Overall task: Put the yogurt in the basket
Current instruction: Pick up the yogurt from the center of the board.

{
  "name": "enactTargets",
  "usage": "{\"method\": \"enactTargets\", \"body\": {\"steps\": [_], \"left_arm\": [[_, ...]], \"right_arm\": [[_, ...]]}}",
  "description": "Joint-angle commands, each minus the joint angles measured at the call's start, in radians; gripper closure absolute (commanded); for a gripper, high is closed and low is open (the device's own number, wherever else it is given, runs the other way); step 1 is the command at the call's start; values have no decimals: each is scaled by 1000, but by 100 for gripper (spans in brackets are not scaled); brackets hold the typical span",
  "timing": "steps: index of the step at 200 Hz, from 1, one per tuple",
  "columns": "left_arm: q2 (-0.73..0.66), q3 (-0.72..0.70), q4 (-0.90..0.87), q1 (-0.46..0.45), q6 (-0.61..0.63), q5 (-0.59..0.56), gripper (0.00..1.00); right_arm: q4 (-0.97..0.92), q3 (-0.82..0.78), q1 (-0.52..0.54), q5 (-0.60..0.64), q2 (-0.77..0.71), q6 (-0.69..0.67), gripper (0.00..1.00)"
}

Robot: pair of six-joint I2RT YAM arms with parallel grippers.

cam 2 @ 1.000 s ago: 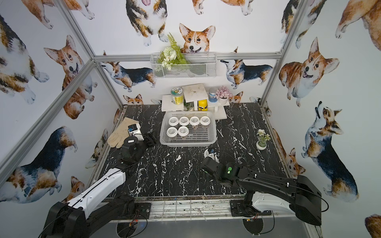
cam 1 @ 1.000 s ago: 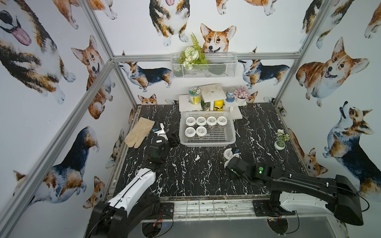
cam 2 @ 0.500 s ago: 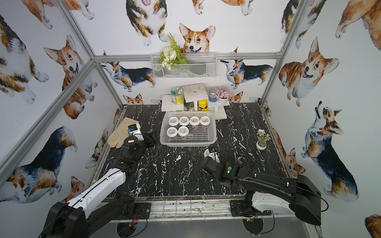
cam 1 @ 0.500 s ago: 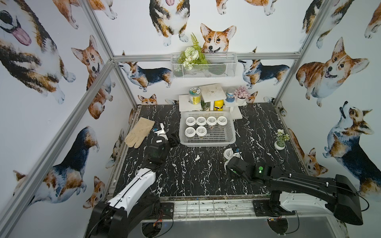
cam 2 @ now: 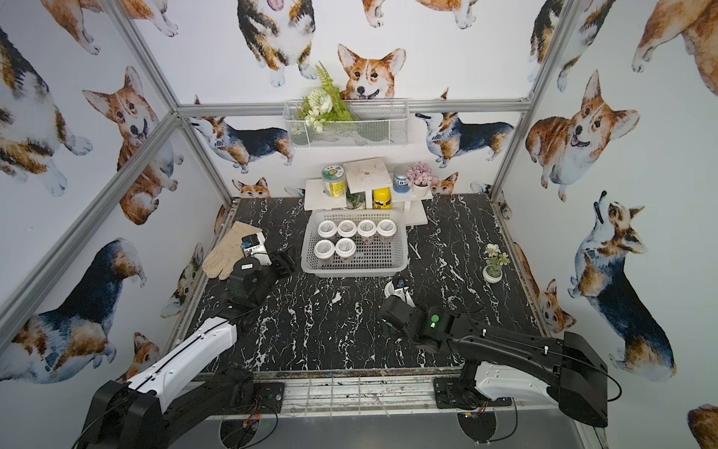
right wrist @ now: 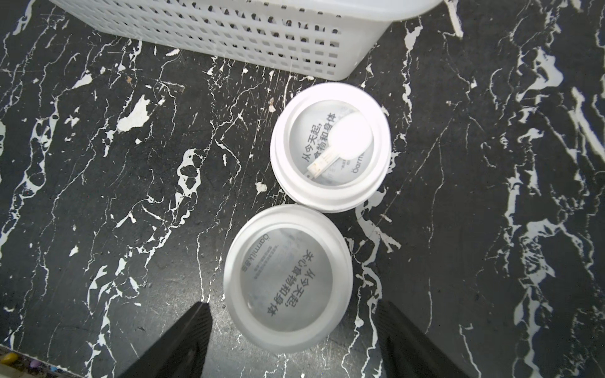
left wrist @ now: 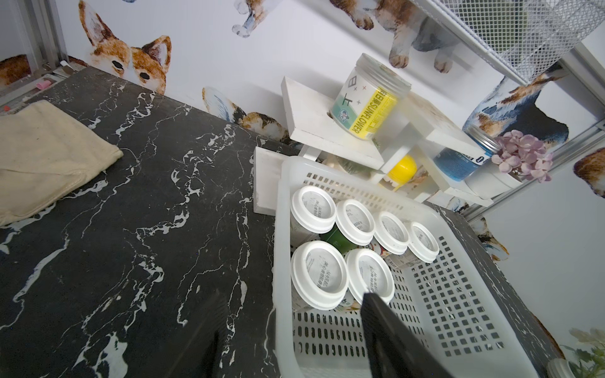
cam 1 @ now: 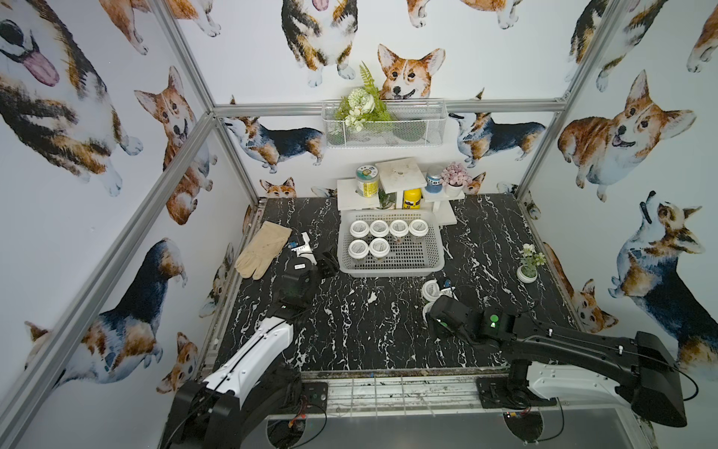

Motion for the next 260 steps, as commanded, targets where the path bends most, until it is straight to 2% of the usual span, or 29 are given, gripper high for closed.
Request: {"method": "enactTargets", "body": {"steps": [1, 150, 226, 260], "left_arm": [[-1, 0, 24, 2, 2, 6, 30], [-1, 2, 21, -1, 2, 5, 30], [-4, -2, 23, 0, 2, 2, 30], [-4, -2, 23, -1, 1, 2, 30]], "right_arm": [[25, 6, 2, -5, 9, -18, 16], [32, 28, -11, -26, 102, -45, 29], [29, 13, -13, -20, 57, -39, 29], [28, 20, -13, -39, -8, -37, 28]]}}
